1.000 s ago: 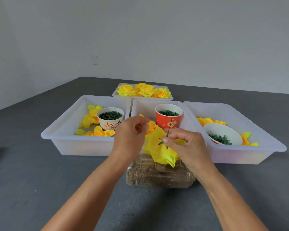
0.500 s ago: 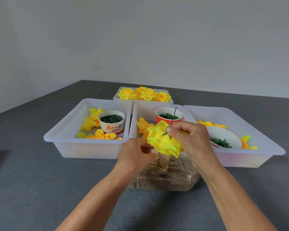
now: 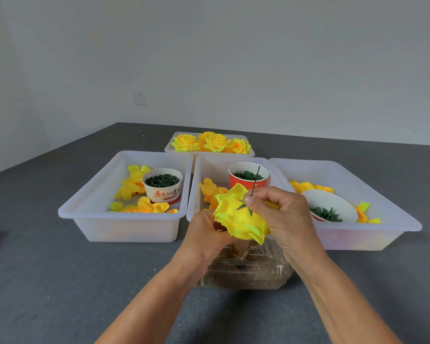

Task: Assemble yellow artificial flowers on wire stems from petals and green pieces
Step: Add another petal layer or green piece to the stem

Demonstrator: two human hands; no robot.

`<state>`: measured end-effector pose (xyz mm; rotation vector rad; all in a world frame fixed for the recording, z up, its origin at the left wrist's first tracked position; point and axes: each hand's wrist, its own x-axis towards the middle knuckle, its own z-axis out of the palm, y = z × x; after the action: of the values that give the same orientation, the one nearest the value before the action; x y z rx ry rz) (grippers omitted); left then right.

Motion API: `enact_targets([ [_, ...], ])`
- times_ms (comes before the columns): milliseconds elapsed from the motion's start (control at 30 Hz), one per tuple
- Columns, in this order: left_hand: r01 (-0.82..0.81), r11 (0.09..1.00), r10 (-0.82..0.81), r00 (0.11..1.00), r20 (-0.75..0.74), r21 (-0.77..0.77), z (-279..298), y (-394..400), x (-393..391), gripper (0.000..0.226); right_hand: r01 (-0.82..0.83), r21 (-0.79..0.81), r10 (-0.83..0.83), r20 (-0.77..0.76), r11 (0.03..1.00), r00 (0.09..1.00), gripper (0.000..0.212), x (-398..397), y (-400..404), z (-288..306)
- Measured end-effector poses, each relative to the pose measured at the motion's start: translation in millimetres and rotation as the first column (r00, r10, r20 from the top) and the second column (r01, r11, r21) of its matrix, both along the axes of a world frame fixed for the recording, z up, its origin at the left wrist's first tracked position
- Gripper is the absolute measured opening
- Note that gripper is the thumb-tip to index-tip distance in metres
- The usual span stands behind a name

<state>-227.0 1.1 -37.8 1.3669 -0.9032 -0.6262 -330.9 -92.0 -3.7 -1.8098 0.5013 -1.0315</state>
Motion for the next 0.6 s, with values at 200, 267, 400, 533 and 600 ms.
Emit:
enact_targets([
  [200,0.0,1.0,-0.001,0.999,0.047,0.011,-0.6,-1.2,7.1,0.024,-0.022,0.002,0.022,0.023,1.0,0.999,0.016,0.8,3.9,2.6],
  [267,0.007,1.0,-0.009,0.998,0.055,0.029,-2.2,-1.0,7.2,0.024,-0.059,0.046,0.056,0.064,0.997,0.996,0.014,1.0,5.0,5.9],
  [400,-0.053,0.994,0.041,0.992,0.116,0.098,-6.2,-2.5,10.4,0.017,0.005,-0.044,-0.002,0.065,0.999,0.998,0.021,6.3,3.5,14.1],
  [533,-0.09,0.982,0.033,0.948,0.317,0.168,-10.5,-3.3,8.4,0.024,0.009,-0.015,-0.007,0.084,1.0,0.996,0.015,5.7,0.7,23.1],
  [600,-0.121,0.978,0.051,0.927,0.373,0.168,-11.6,-3.2,6.3,0.028,0.001,-0.021,0.001,0.106,1.0,0.994,0.015,3.6,-2.4,28.9],
])
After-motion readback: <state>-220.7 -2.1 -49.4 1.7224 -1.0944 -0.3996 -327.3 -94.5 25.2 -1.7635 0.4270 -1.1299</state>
